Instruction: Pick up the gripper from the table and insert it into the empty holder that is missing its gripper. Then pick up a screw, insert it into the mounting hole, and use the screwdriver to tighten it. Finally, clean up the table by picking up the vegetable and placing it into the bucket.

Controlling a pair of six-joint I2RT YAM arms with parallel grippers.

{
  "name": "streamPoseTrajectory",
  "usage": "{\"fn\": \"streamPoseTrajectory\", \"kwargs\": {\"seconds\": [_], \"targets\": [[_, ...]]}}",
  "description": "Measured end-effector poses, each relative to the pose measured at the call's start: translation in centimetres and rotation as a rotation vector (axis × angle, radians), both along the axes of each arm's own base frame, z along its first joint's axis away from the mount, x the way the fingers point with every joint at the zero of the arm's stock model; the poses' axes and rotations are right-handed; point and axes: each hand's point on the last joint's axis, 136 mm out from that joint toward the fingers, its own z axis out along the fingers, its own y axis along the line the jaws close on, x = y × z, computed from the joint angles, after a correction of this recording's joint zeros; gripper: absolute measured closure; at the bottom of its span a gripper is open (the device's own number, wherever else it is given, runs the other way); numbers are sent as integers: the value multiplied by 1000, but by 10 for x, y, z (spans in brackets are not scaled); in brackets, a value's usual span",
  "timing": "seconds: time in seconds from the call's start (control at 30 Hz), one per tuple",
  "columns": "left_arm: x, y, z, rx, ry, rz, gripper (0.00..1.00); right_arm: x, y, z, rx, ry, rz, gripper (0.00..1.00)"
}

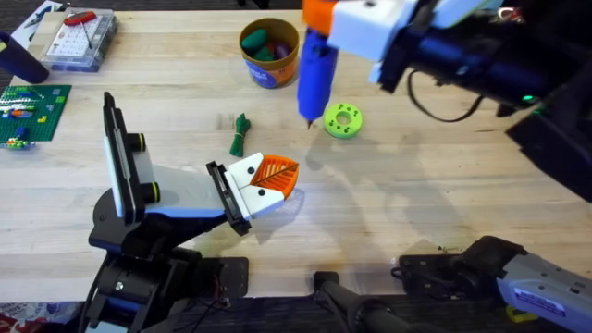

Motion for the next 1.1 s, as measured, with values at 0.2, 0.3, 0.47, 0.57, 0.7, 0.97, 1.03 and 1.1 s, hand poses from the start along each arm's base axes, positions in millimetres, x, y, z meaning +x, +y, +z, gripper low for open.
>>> {"fn": "streamPoseTrajectory", "kwargs": {"seconds": [0.2,0.3,0.47,0.57,0.7,0.97,1.03,1.1], "targets": [[0,0,0,0,1,0,979,3,11,-21,-25,41,48,955],[0,0,0,0,0,0,979,-4,15,-13,-25,11,96,955],[0,0,0,0,0,0,979,-19,22,26,-4,-101,190,955],[0,0,0,0,0,0,979,-30,24,54,19,-188,245,955],[0,0,0,0,1,0,979,-47,30,91,60,-337,352,955],[0,0,0,0,1,0,979,-59,45,115,143,-488,532,956],[0,0,0,0,1,0,979,-59,49,114,157,-483,573,956],[0,0,0,0,1,0,979,-58,53,114,167,-461,610,954]]}}
